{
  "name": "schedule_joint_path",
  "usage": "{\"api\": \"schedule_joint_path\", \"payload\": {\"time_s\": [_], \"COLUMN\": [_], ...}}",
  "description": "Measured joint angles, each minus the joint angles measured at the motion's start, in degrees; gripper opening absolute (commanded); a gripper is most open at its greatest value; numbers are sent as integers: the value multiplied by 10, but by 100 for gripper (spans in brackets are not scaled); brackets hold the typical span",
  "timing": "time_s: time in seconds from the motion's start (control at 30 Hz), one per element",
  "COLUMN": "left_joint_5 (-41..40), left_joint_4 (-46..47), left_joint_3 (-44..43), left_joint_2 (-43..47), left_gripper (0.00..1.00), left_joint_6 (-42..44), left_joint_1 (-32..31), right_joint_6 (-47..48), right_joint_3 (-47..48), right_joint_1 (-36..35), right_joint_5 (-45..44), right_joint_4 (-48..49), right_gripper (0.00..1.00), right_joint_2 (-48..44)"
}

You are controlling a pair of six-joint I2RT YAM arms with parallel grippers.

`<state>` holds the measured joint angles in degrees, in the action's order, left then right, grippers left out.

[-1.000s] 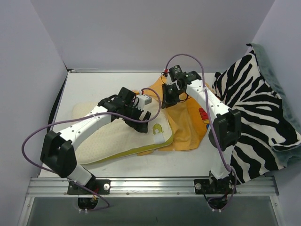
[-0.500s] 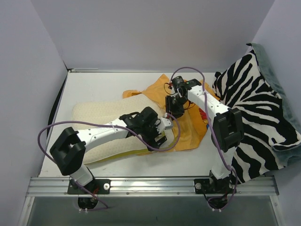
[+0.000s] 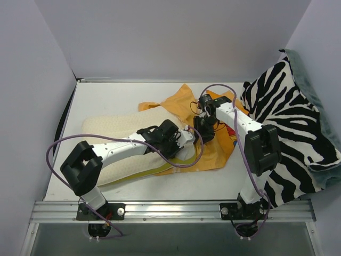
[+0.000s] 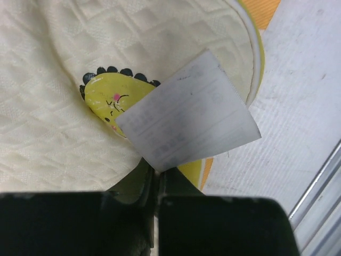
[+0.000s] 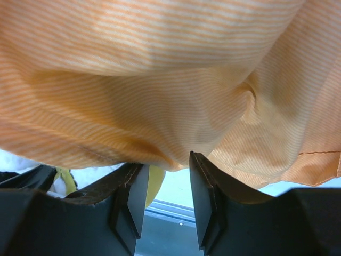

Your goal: Put the pillow into the pillowcase

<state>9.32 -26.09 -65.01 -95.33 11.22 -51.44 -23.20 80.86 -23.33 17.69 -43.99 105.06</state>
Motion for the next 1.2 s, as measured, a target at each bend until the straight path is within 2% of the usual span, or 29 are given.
{"api": "schedule_joint_path", "payload": {"time_s": [0.13,0.17,0.2,0.23,0.3,0.47,0.63,0.8,0.97,1.03,1.07,1.17,1.2], "left_joint_5": [30,35,40,45,54,56,-3,-14,-1,19,24,54,61], "left_joint_4": [0,1,2,2,3,14,12,16,49,76,81,104,112], "left_joint_3": [0,0,0,0,0,-1,-37,-102,-123,-101,-89,-41,-26], "left_joint_2": [9,10,12,13,17,29,12,-50,-82,-74,-68,-30,-11], "left_gripper": [0,0,0,0,0,0,0,0,0,11,26,46,60], "left_joint_6": [-25,-31,-36,-42,-56,-107,-157,-223,-245,-247,-263,-270,-274], "left_joint_1": [16,19,23,26,38,96,131,123,87,75,73,80,82], "right_joint_6": [-6,-8,-9,-10,-15,-26,-37,-38,-42,-55,-62,-88,-96], "right_joint_3": [0,0,0,0,0,-13,-24,12,47,75,88,102,102], "right_joint_1": [-4,-5,-7,-10,-16,-19,-20,-33,-40,-33,-30,-17,-15], "right_joint_5": [-5,-7,-10,-10,-15,-21,0,43,59,66,69,82,87], "right_joint_4": [6,9,13,17,23,33,28,35,30,31,30,38,39], "right_gripper": [32,27,15,7,0,0,0,0,0,0,0,0,0], "right_joint_2": [0,0,1,2,6,-4,-80,-147,-120,-81,-62,-21,-10]}}
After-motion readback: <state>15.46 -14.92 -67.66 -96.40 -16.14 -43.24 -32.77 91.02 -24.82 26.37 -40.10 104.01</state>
